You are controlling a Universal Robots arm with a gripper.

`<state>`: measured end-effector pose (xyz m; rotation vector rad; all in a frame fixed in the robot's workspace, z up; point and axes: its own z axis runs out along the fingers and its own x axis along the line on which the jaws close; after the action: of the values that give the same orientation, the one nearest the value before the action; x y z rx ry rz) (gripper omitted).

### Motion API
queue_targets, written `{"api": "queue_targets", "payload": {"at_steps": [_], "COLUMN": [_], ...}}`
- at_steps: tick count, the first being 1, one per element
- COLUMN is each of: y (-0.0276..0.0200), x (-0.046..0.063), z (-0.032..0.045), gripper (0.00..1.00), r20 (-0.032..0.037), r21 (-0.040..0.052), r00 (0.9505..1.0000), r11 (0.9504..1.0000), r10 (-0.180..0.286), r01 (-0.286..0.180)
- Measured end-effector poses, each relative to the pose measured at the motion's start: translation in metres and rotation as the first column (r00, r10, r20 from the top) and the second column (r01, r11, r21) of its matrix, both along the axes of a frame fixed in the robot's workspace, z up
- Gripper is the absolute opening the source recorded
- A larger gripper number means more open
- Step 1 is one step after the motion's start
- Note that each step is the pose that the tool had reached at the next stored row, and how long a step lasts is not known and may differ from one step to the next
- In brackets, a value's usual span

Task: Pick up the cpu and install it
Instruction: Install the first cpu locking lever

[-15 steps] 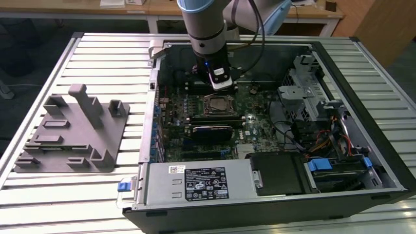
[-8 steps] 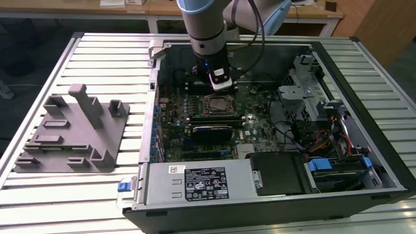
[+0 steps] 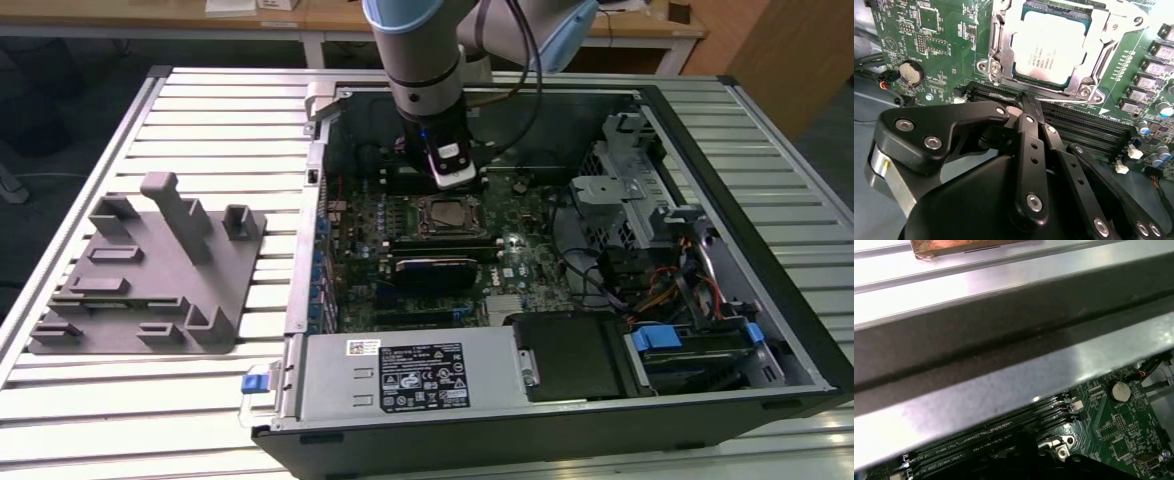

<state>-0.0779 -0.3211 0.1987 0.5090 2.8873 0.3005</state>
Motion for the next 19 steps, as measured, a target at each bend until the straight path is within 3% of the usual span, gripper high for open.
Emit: {"api": "queue_targets", "payload": {"at_steps": [19], "y": [0.0012], "x": [0.001], "z": [-0.0063], "gripper": [0.11], "r20": [0.0023], "r21": [-0.0045], "r00": [0.9981], "r11": [0.9981], "r10": [-0.061], "r01": [0.061]}}
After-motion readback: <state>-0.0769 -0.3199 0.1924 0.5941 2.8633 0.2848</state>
